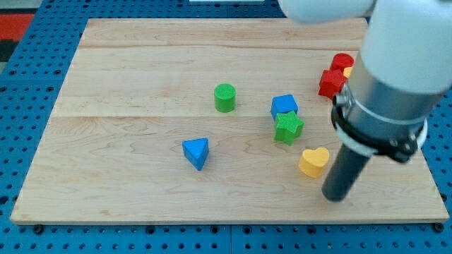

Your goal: Place the yellow heart right to the blue cube

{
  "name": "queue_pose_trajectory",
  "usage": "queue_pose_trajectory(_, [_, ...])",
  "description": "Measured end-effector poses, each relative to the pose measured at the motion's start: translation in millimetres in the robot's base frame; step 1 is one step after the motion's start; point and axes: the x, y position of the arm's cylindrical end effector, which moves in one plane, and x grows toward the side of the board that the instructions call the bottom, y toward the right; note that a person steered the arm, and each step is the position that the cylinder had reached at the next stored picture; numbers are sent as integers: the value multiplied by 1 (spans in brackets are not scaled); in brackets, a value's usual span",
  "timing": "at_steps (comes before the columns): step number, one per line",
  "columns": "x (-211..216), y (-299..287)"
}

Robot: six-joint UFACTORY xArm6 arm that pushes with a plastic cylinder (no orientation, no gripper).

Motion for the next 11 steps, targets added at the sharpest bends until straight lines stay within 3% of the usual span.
queue_pose_trajectory(2, [-1, -14])
queue_pose_trajectory(4, [-35, -32])
queue_pose_trajectory(7, [-101, 2])
queue_pose_trajectory(11, [-136, -5])
